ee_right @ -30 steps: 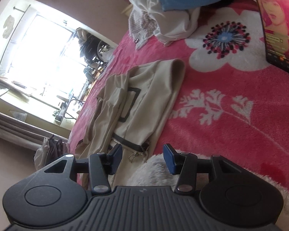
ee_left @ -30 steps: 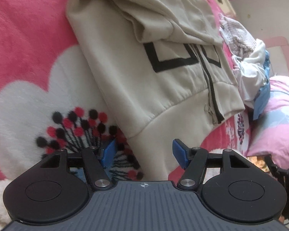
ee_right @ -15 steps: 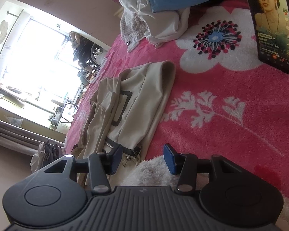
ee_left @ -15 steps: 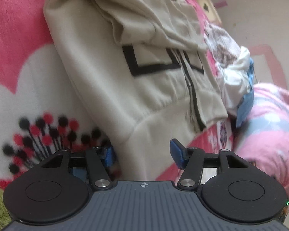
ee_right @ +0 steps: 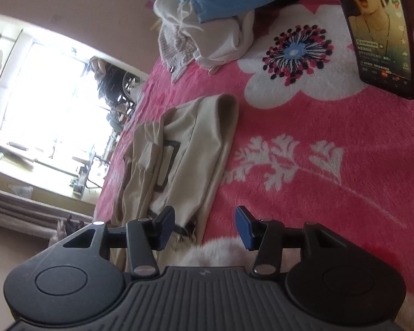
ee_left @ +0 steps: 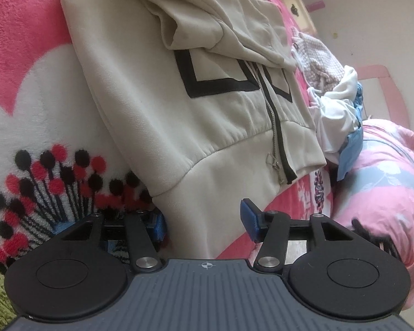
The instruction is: Fold clothes
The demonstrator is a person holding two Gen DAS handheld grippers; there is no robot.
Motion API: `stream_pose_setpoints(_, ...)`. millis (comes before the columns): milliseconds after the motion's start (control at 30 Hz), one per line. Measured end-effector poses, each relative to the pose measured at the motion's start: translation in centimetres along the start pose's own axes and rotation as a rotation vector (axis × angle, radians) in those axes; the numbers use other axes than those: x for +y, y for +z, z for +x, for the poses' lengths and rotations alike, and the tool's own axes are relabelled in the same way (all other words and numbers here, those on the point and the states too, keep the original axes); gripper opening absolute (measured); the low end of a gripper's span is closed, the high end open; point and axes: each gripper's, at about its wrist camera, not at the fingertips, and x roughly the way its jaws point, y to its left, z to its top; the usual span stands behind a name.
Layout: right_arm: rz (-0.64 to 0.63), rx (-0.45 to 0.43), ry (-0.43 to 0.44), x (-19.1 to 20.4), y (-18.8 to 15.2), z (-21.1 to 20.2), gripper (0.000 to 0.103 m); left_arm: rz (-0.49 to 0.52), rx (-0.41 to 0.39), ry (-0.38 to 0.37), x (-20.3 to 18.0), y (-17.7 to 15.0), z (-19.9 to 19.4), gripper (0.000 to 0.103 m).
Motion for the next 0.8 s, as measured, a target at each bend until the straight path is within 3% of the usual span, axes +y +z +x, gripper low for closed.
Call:
stream_pose_setpoints(267,0.141,0.058,-0.002,-2.2,6.1,8.2,0.054,0.010,0.014,0.000,-0.1,0.0,0.0,0.052)
stream_pose_setpoints(433,0.207,0.028,-0.046,-3.3,8.2,12.4,0.055,0.003,0.014,-0.001,-0.1,0.0,0.0,0.051)
stream_pose_setpoints(800,0.253,0.019,0.103,-3.3,9.8,16.9,0.057,0.007,0.001,-0.006,0.1,-0.2,0.0,0.048)
